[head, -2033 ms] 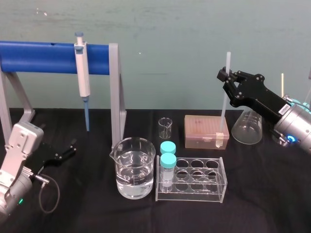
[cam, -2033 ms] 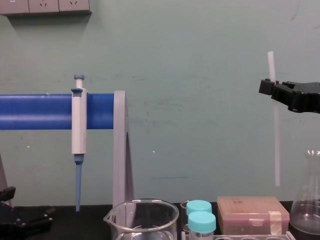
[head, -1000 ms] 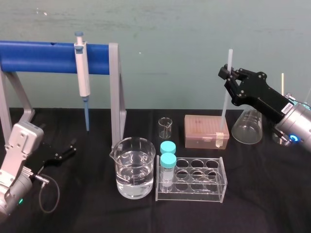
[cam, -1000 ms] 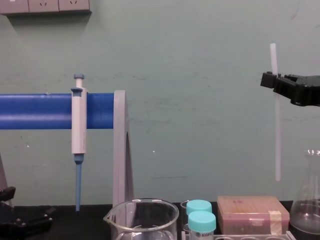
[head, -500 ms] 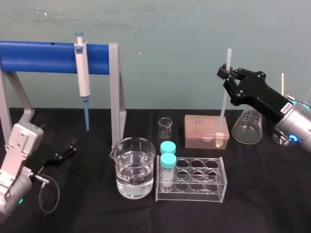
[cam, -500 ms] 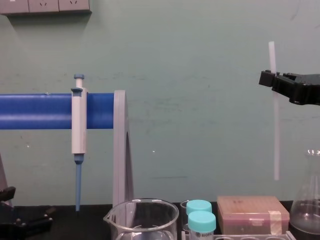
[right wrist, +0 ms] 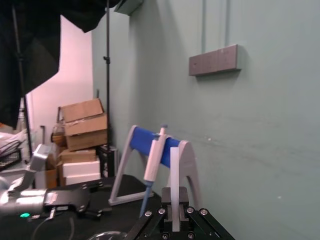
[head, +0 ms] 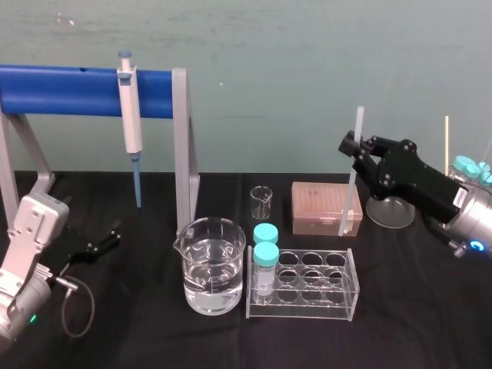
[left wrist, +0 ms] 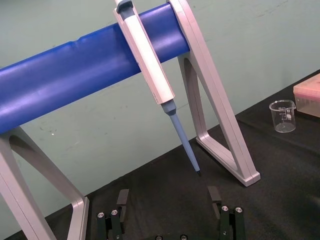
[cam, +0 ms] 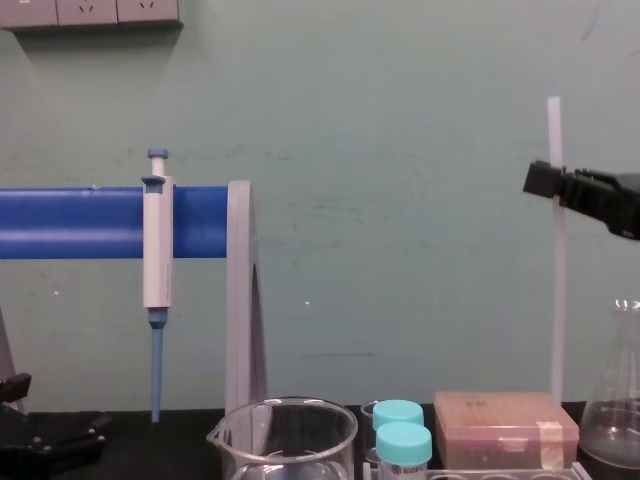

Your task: Pick up the stirring rod with one hand, then place it down.

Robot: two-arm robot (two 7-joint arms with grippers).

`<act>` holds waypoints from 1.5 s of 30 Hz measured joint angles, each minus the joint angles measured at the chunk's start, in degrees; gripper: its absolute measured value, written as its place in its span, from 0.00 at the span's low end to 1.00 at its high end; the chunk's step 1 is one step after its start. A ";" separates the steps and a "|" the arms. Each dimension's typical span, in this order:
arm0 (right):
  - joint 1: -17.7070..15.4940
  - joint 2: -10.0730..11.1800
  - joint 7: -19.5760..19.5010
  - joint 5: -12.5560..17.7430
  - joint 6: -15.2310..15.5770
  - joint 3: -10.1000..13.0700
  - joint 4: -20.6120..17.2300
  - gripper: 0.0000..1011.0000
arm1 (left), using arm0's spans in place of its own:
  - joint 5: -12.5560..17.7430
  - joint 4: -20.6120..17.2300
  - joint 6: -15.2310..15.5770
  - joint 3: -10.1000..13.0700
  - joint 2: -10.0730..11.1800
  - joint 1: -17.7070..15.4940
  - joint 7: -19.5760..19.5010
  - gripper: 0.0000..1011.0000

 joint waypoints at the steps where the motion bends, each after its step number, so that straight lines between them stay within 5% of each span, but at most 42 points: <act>1: -0.39 0.42 0.54 0.44 -0.01 -0.25 -0.14 0.07 | 0.00 0.00 0.00 0.00 0.00 0.00 0.00 0.99; 15: -2.38 2.65 1.90 1.46 -0.29 -2.57 0.37 0.07 | 0.00 0.00 0.00 0.00 0.00 0.00 0.00 0.99; 45: -1.91 0.61 -0.36 -1.08 1.64 -6.18 6.49 0.07 | 0.00 0.00 0.00 0.00 0.00 0.00 0.00 0.99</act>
